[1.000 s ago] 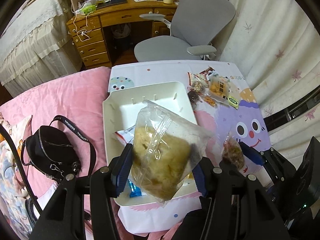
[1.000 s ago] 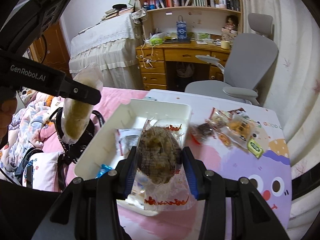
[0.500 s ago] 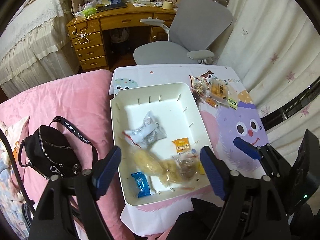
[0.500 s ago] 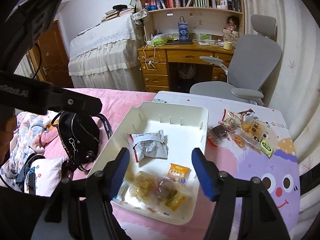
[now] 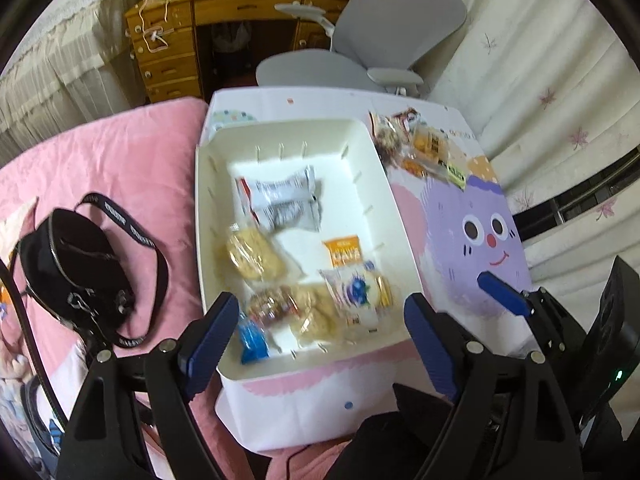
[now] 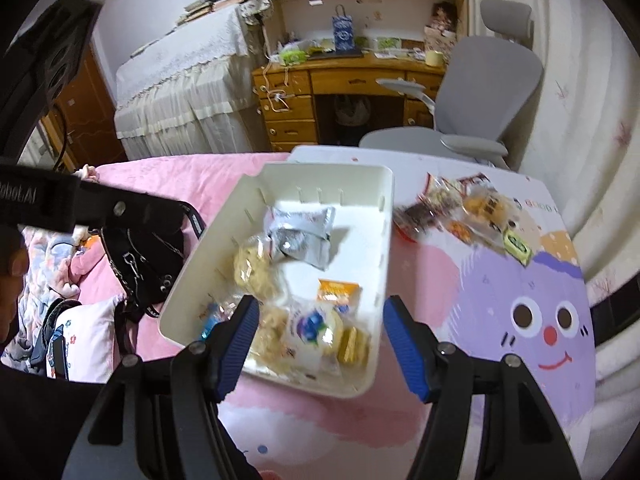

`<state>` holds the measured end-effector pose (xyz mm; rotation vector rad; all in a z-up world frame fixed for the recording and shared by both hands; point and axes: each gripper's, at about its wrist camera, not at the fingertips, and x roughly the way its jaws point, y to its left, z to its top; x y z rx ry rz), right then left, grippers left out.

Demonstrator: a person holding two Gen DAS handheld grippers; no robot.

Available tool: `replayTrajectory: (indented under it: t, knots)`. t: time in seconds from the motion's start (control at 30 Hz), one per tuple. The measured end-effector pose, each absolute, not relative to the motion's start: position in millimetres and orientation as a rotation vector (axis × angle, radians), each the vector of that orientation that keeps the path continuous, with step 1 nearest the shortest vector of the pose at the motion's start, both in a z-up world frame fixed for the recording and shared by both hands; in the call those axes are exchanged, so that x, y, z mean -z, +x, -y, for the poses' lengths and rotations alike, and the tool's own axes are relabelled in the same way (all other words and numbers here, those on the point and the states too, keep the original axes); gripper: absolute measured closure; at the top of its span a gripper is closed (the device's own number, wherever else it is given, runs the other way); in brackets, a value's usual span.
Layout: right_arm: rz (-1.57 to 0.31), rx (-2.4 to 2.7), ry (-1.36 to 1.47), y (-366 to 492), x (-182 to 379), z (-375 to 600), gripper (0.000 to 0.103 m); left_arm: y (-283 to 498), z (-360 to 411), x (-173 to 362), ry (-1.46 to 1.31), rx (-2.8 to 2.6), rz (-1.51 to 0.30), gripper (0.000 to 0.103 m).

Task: Organize snacks
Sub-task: 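Withdraw both tools from the tray toward the remaining snacks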

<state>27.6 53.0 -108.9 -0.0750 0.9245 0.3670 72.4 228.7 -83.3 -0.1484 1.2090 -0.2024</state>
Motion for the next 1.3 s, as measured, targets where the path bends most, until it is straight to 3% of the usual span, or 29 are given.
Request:
replayTrajectory:
  t: [0.3,1.3]
  knots:
    - [-0.968,-0.321,-0.060,22.7,117.6,-16.0,0.038,66.2,-199.6,114.3,-0.181,0.220,-1.320,0.019]
    - [-0.976,-0.490,-0.050,60.3,140.7,187.0,0.038,81.2,4.5,132.2,-0.279,0.041,-1.347,0.019]
